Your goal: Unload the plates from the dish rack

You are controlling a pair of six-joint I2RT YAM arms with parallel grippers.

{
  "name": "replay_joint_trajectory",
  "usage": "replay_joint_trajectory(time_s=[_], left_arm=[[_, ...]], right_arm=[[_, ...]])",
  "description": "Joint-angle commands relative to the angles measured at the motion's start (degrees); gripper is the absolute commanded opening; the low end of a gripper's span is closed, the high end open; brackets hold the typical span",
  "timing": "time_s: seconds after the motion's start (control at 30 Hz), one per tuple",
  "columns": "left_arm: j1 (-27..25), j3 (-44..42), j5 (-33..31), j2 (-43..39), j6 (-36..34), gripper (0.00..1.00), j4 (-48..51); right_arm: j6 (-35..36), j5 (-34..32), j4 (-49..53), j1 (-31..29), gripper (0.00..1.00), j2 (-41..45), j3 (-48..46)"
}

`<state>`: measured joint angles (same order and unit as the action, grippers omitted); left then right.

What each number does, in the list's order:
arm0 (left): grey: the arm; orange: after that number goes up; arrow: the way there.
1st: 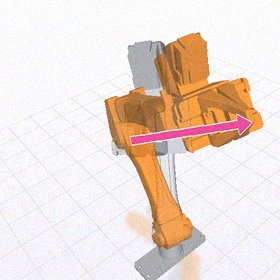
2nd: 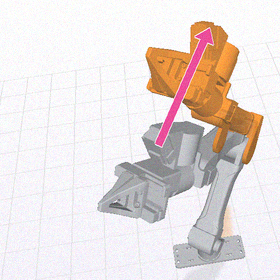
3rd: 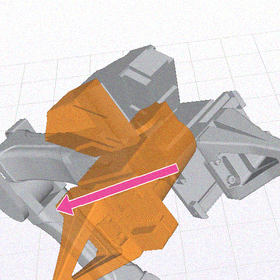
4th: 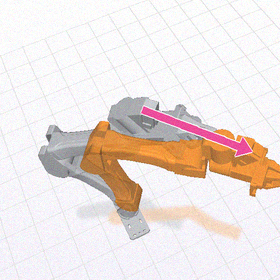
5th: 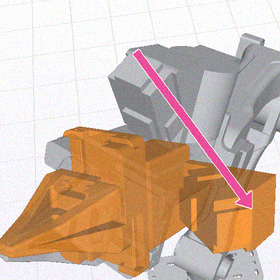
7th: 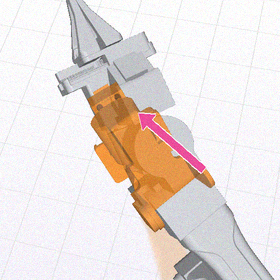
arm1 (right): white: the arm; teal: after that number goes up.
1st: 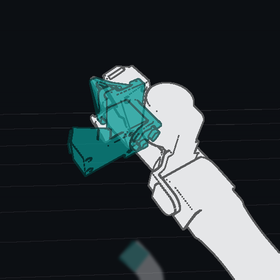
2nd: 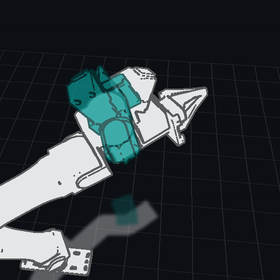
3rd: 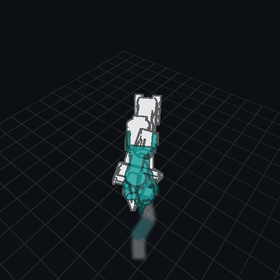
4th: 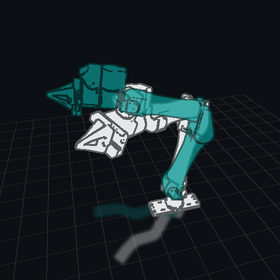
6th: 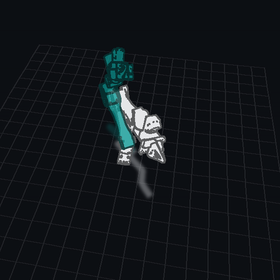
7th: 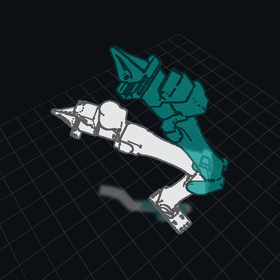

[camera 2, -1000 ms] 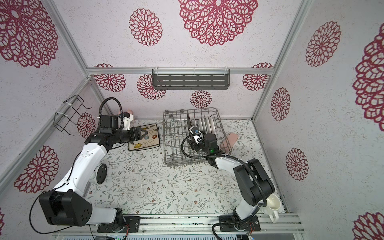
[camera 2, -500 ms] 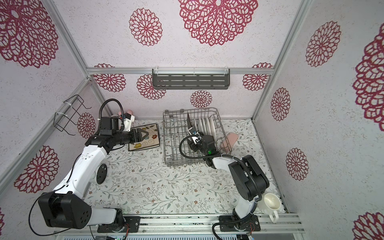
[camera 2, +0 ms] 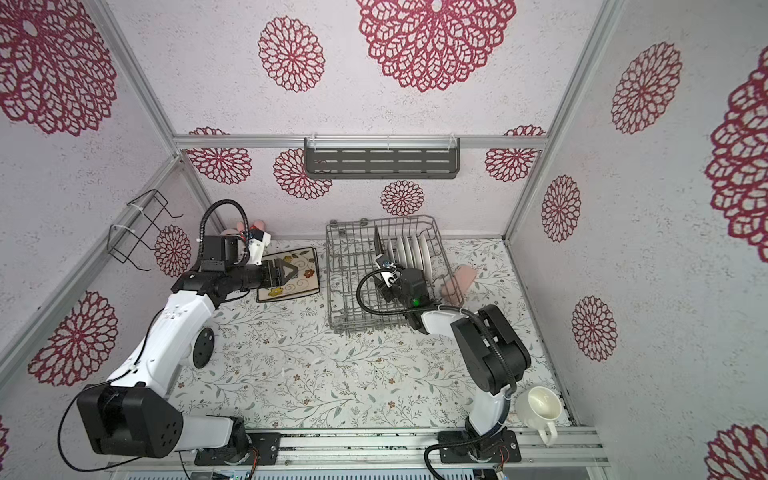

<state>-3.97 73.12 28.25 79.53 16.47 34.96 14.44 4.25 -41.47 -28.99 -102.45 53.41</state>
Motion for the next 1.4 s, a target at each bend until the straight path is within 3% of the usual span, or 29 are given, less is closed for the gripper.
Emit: replay_joint_trajectory(time_s=[0.0,0.5,1.37], left_arm=[[0.2,-0.7,0.4,-0.1,-2.1,0.69,-0.4],[0.8,-2.7,1.4,-0.9,-1.9,0.7,-1.5],[2.5,-4.1,2.3,-2.1,-2.2,0.71,-1.6]], right_arm=[[0.4,-0.4,-1.3,-0.2,0.52,0.2,2.2],[0.2,0.0,0.4,-0.3,0.23,0.9,3.7],[-7.4,0.7,-4.9,-0.6,0.07,5.2,5.0]])
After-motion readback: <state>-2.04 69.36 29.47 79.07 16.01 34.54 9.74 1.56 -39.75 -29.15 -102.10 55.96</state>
